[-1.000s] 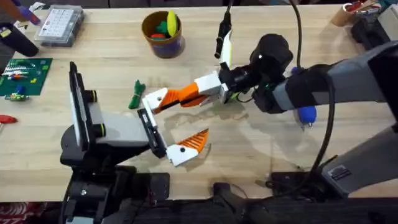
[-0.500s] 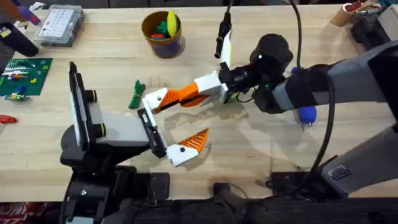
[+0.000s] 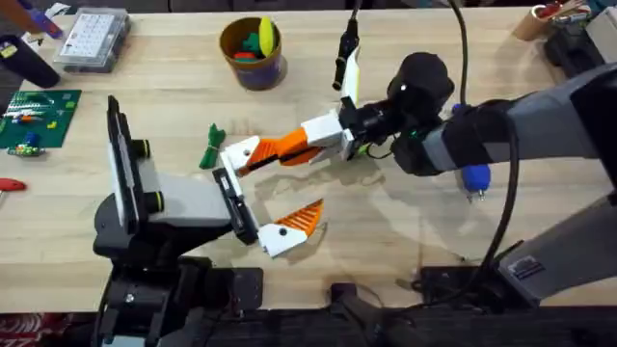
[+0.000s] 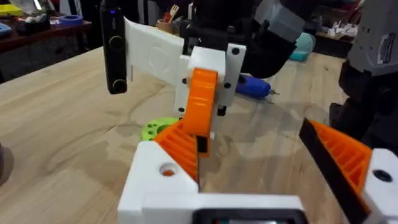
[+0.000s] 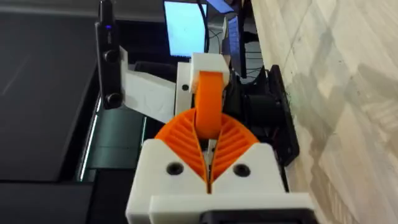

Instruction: Pick up the gripper from the table and insert it into the empty holder that is missing its gripper. Then pick up a screw, insert it into the mounting hole, and use the screwdriver to tighten it. Finally, clean up the table by picking up the vegetable and placing it into the bucket.

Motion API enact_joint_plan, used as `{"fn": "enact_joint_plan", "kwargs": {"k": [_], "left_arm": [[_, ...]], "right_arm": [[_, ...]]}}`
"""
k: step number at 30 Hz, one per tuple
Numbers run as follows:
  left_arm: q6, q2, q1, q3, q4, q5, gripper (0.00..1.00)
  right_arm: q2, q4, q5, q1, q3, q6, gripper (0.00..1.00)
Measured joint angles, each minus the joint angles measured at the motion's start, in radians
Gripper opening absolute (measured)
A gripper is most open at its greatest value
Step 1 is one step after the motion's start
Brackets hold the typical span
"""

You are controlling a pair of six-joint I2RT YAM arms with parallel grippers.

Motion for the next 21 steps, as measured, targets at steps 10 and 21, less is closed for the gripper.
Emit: {"fn": "enact_joint_plan", "kwargs": {"k": [10,21], "left_arm": [[0.0,0.0,0.0,0.0,0.0,-0.003,0.986],[0.0,0.0,0.0,0.0,0.0,-0.006,0.986]], "right_arm": [[0.0,0.0,0.009,0.001,0.0,0.0,0.011],[0.0,0.0,0.015,0.002,0.0,0.0,0.011]]}}
